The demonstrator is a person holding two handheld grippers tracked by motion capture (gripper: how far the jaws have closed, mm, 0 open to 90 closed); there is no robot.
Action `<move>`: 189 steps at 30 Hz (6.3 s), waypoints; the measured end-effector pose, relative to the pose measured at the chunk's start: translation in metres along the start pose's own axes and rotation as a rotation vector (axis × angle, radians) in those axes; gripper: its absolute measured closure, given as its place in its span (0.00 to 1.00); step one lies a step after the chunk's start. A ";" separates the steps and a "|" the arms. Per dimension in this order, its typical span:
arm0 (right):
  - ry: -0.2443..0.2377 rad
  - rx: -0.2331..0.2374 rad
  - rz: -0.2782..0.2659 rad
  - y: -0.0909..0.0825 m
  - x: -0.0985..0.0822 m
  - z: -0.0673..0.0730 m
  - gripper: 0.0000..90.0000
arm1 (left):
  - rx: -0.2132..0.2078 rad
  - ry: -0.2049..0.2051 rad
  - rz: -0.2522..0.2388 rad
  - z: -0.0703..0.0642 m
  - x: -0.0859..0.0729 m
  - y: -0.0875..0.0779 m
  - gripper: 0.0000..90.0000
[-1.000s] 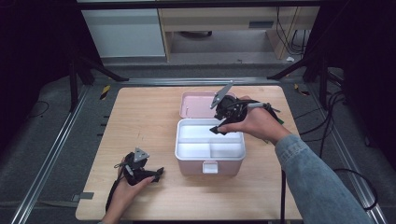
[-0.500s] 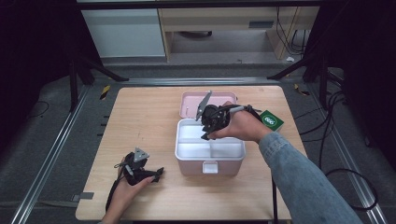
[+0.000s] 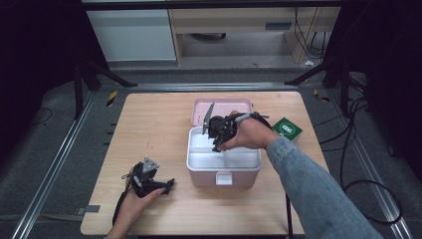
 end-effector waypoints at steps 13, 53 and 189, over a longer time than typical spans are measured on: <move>-0.040 0.042 0.075 0.011 0.001 -0.003 0.83 | 0.006 -0.005 -0.004 -0.001 -0.002 -0.002 0.00; -0.081 0.072 0.101 0.012 -0.002 -0.006 1.00 | 0.009 -0.004 -0.001 -0.001 -0.003 -0.004 0.00; 0.442 -0.116 0.007 -0.018 -0.261 0.055 0.81 | 0.018 -0.007 0.001 -0.002 -0.003 -0.004 0.00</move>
Point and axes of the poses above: each handheld gripper's, and its own axes: y roughly forward along the jaws, x roughly out of its top, z roughly to its left, the point moved 2 cm from there along y, roughly forward along the jaws, and after that the axes turned 8 degrees about -z, right-handed, at the moved point
